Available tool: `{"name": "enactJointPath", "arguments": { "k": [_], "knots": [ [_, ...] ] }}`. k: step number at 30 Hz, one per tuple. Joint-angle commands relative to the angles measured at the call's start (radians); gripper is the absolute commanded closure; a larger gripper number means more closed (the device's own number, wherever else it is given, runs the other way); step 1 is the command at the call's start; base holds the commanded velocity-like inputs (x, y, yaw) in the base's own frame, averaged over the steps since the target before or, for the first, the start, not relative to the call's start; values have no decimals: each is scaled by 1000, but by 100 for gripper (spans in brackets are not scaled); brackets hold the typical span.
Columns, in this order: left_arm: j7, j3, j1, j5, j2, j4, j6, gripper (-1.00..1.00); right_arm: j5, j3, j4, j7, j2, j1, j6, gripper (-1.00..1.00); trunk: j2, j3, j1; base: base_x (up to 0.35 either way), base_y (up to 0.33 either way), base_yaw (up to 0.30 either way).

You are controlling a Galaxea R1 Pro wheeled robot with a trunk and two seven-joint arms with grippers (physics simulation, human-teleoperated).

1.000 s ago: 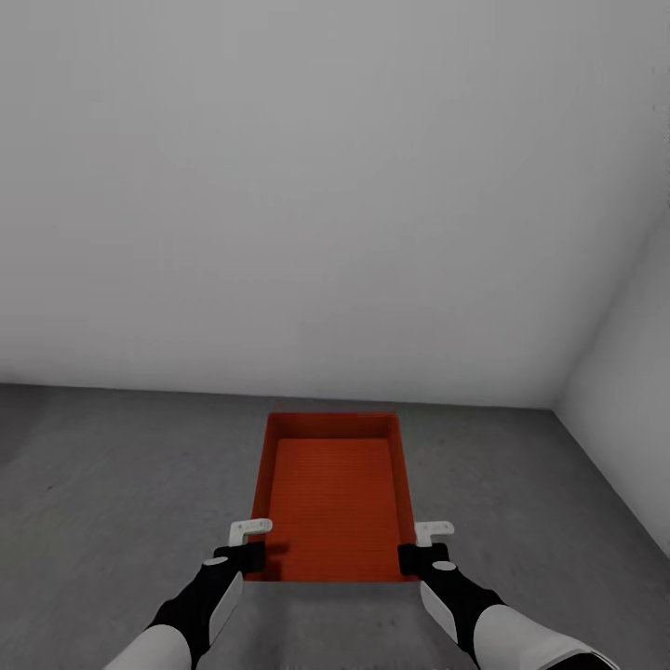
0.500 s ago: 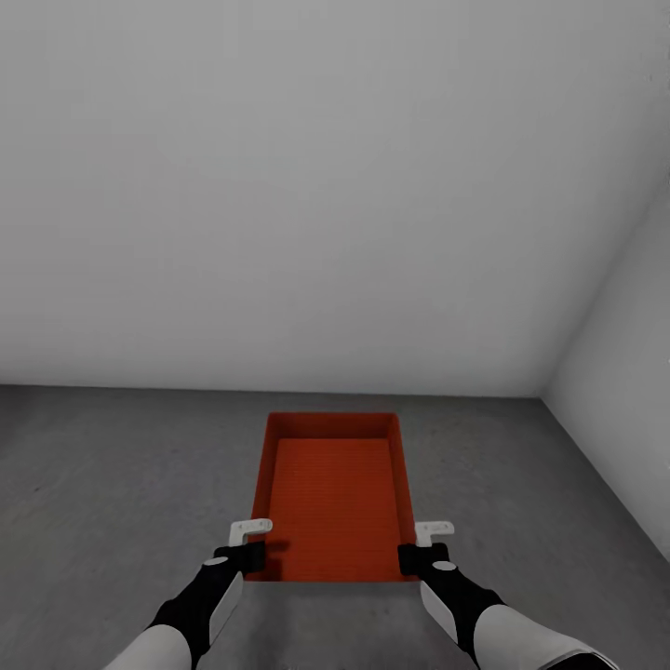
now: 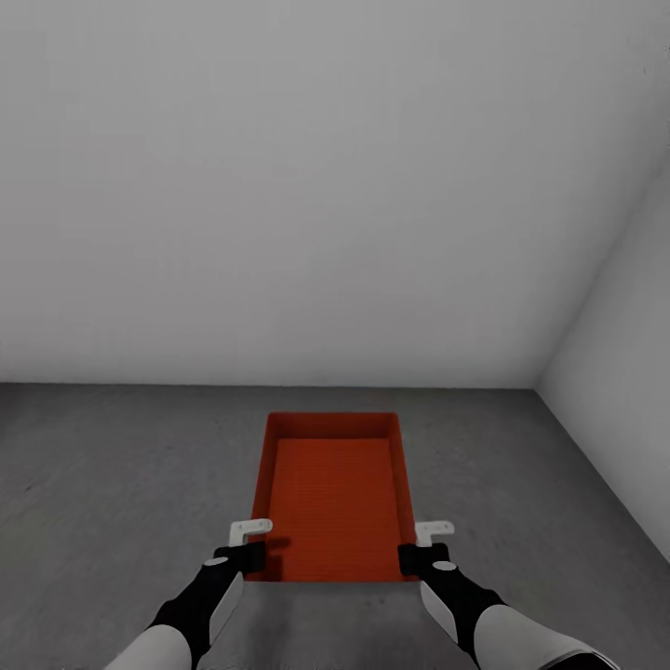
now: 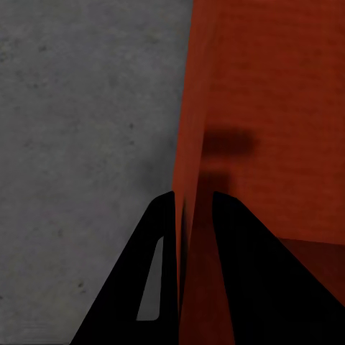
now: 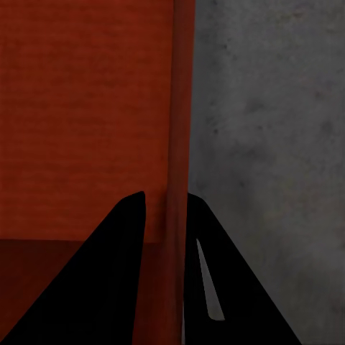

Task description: Move the two storage containers from the living room to the garage. In the garage, place one container on the floor and stack the other container on top of it (either order is fine).

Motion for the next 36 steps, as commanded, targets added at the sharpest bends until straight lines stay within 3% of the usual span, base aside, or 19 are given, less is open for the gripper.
{"name": "enactJointPath", "arguments": {
  "k": [1,19,36],
  "knots": [
    [29,40,-1,-17,8,-6,-10,100,-12,-46,3,-6,-5,-1,-5,100,0,-2,0,0,0,23],
    [28,40,-1,-17,8,-6,-10,100,-12,-46,3,-7,-5,-1,-8,100,0,-31,0,0,0,91],
    [28,40,-1,-17,8,-6,-10,100,-12,-46,3,-7,-5,-1,-6,100,0,-58,0,0,0,6]
  ]
}}
